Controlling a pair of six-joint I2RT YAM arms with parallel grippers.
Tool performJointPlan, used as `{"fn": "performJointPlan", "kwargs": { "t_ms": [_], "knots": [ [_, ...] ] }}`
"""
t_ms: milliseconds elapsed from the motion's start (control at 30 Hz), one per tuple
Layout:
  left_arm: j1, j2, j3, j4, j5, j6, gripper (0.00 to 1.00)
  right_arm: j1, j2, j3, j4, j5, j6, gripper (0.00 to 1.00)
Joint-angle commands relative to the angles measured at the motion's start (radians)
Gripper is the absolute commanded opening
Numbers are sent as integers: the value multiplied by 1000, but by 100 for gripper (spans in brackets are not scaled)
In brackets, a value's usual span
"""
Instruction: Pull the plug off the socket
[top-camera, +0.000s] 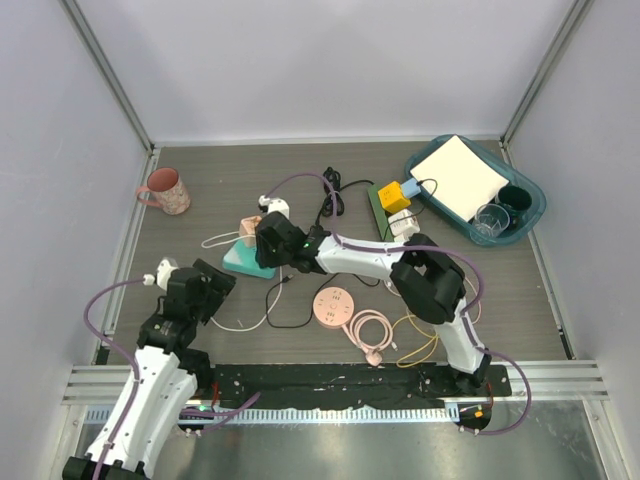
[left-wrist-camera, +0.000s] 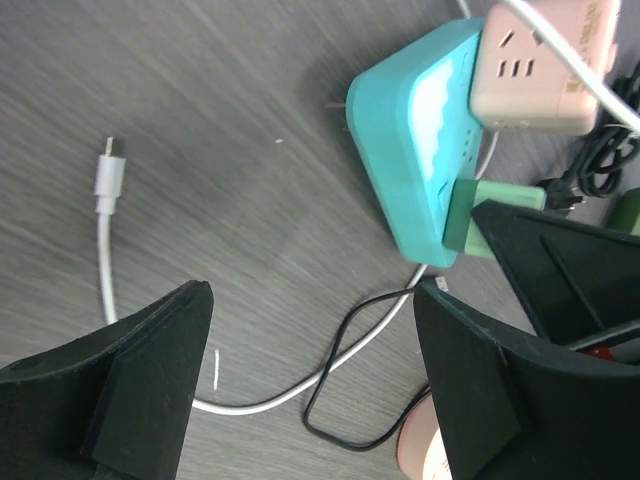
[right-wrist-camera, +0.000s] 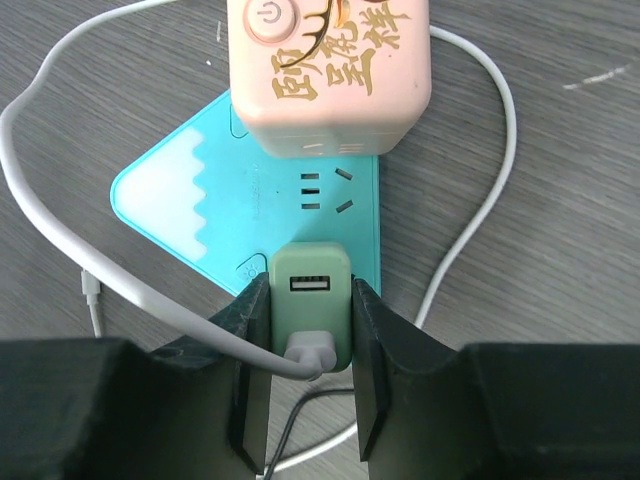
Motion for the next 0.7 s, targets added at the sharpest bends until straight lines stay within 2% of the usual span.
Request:
{"fn": "performJointPlan", "kwargs": {
  "t_ms": [0, 133, 267, 467, 667],
  "knots": [
    [3, 6, -19, 165, 63, 25, 86, -16, -136, -75, 75, -38, 52, 1],
    [3, 13, -55, 290, 89, 22, 86, -36, -188, -146, 132, -109, 72, 1],
    [3, 85, -66, 389, 115, 11, 87, -53, -223, -205, 185, -141, 88, 1],
    [3, 173, -57, 476, 201, 22, 87, -55, -237, -254, 250, -172, 135, 1],
    [2, 173, -58, 482, 203, 16, 86, -55, -233, -295, 335, -182, 195, 1]
  ]
}}
